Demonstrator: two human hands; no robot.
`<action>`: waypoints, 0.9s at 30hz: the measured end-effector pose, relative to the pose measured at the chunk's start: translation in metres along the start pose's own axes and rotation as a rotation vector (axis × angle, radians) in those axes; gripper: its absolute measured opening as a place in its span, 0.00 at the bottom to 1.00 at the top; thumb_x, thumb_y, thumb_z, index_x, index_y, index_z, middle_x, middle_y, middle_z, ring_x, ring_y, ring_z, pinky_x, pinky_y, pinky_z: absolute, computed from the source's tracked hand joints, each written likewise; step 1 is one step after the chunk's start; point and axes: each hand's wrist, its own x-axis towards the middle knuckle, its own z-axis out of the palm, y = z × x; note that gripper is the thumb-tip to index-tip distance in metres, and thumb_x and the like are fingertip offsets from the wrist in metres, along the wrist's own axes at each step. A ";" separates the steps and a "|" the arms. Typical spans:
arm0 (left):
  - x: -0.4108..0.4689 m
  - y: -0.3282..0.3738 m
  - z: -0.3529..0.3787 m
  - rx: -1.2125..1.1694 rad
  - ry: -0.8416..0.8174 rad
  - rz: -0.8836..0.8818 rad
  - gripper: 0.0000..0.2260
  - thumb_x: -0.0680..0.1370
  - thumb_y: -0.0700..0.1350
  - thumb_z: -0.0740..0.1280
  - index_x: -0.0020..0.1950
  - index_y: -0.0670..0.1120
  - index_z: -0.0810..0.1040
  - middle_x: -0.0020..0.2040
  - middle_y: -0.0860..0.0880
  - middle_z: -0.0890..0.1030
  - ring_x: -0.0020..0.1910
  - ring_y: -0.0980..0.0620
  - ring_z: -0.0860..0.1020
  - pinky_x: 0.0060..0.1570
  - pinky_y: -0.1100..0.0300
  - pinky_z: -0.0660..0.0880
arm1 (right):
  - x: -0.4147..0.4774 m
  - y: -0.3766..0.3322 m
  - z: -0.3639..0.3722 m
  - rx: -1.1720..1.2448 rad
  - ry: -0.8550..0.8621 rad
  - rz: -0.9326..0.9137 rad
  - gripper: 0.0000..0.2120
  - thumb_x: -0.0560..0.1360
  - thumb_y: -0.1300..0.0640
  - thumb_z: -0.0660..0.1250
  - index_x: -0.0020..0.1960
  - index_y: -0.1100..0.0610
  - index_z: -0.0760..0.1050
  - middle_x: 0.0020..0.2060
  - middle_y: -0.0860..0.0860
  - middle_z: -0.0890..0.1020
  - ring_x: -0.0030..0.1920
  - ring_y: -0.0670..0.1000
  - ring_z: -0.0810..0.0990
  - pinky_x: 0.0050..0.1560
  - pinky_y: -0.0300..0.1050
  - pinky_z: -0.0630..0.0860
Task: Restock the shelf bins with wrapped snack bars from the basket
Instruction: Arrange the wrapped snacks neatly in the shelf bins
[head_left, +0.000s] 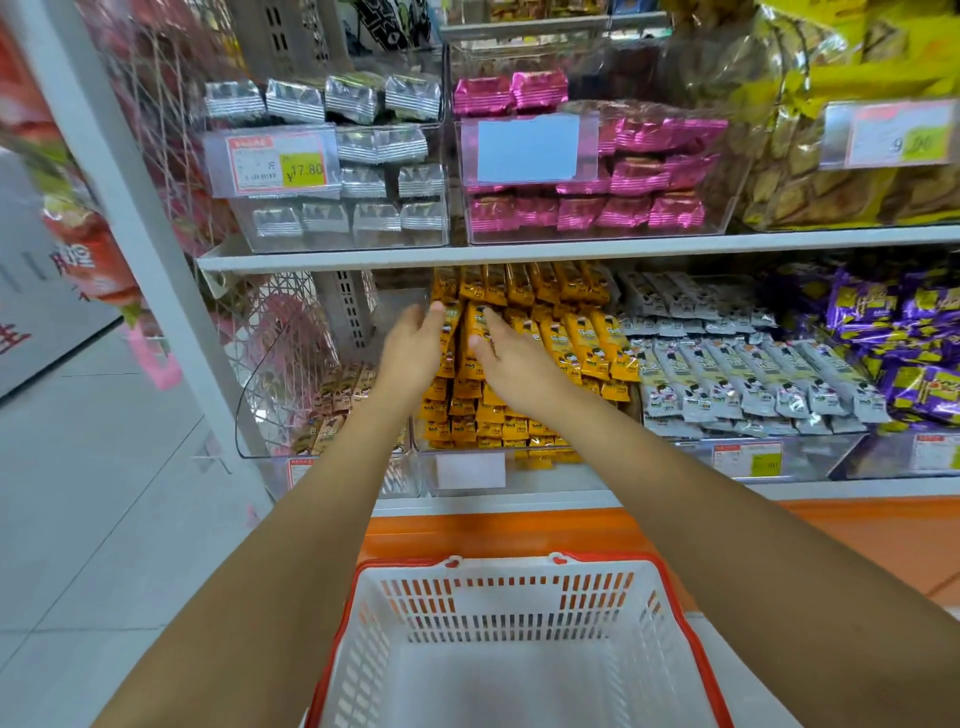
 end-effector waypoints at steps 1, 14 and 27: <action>-0.002 0.002 0.005 -0.011 -0.042 0.006 0.21 0.83 0.52 0.52 0.73 0.43 0.65 0.71 0.43 0.69 0.70 0.45 0.67 0.63 0.56 0.63 | 0.001 -0.001 0.002 0.001 0.001 0.000 0.27 0.84 0.47 0.46 0.79 0.58 0.47 0.77 0.55 0.55 0.77 0.55 0.54 0.76 0.51 0.51; -0.016 0.009 0.014 0.155 0.053 0.221 0.21 0.83 0.48 0.56 0.73 0.41 0.64 0.70 0.43 0.70 0.69 0.45 0.68 0.62 0.57 0.65 | -0.011 0.009 -0.033 -0.061 0.115 -0.167 0.22 0.84 0.53 0.48 0.77 0.59 0.58 0.76 0.56 0.61 0.76 0.51 0.56 0.75 0.47 0.48; -0.028 0.071 0.126 0.455 -0.290 0.636 0.15 0.81 0.45 0.59 0.67 0.45 0.73 0.65 0.46 0.74 0.60 0.48 0.75 0.56 0.61 0.67 | -0.063 0.172 -0.170 -0.205 0.263 0.299 0.18 0.79 0.58 0.64 0.68 0.61 0.72 0.62 0.59 0.78 0.62 0.58 0.76 0.59 0.46 0.71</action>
